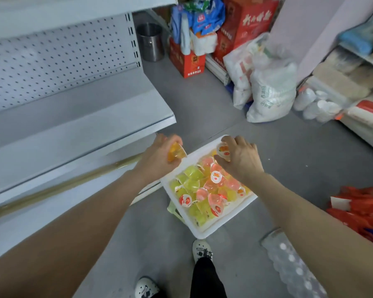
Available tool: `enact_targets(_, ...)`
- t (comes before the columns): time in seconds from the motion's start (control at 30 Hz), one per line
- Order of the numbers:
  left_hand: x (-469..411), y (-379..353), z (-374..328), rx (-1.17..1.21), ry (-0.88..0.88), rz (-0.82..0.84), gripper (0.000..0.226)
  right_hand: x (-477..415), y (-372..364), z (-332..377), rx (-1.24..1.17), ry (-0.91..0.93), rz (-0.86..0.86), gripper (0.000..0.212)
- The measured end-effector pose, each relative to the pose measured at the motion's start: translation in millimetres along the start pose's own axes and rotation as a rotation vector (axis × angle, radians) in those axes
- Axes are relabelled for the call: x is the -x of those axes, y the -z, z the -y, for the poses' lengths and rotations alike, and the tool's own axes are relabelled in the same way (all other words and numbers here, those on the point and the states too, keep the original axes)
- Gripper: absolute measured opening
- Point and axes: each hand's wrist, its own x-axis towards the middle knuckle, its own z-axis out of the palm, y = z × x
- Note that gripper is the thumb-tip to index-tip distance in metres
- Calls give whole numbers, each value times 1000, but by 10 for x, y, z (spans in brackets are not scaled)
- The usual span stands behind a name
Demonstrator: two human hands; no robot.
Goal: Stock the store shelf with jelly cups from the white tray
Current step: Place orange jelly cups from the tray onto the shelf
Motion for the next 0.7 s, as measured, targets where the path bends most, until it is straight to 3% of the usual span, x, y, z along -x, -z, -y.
enact_targets(0.47, 1038, 2165, -141, -56, -85, -373, 41, -367, 1509, 1657, -54, 316, -394, 47)
enact_targets(0.7, 1212, 2935, -131, 16, -64, -617, 49, -807, 2096, 2366, -179, 466, -409, 46)
